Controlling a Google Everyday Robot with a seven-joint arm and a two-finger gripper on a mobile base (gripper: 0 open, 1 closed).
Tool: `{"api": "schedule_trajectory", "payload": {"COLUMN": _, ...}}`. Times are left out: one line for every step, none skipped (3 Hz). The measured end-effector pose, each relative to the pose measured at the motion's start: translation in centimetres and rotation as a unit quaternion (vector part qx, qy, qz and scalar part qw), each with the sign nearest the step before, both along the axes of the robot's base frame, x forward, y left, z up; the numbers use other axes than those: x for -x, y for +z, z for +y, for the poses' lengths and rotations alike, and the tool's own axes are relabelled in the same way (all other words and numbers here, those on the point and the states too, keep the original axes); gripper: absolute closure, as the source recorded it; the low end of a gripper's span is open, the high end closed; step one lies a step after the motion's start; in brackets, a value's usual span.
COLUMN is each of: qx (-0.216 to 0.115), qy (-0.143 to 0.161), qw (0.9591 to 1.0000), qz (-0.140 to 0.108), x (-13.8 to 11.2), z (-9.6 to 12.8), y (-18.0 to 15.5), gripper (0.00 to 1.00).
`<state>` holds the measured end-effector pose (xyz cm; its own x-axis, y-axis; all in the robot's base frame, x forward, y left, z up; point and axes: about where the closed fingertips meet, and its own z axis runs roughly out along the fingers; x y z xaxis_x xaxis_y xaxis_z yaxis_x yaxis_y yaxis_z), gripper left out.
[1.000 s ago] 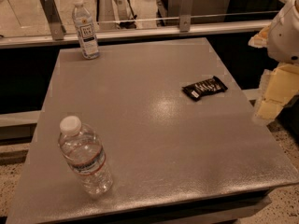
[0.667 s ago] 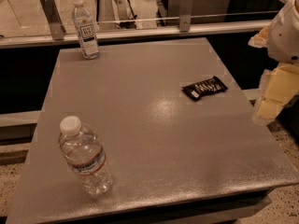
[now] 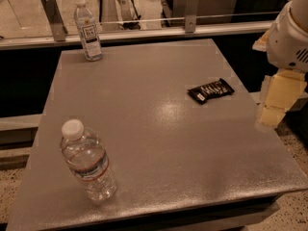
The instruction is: Move rxbar chocolate near blue plastic bottle
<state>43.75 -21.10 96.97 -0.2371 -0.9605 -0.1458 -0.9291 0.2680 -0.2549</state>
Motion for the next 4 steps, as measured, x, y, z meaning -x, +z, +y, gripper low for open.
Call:
{"api": "schedule_trajectory", "payload": {"qx": -0.010, "qy": 0.002, "qw": 0.9999, "qz": -0.007, "x": -0.7, "z": 0.1, "y": 0.3, "gripper": 0.00}}
{"api": "schedule_trajectory", "payload": {"qx": -0.050, "qy": 0.008, "qw": 0.9983, "qz": -0.029, "x": -4.5, "z": 0.7, "y": -0.5, "gripper": 0.00}}
{"api": "schedule_trajectory", "payload": {"qx": -0.089, "qy": 0.010, "qw": 0.9945, "qz": -0.054, "x": -9.4, "z": 1.7, "y": -1.8, "gripper": 0.00}}
{"api": "schedule_trajectory", "payload": {"qx": -0.111, "qy": 0.002, "qw": 0.9923, "qz": -0.054, "x": -12.3, "z": 1.9, "y": -3.8, "gripper": 0.00}}
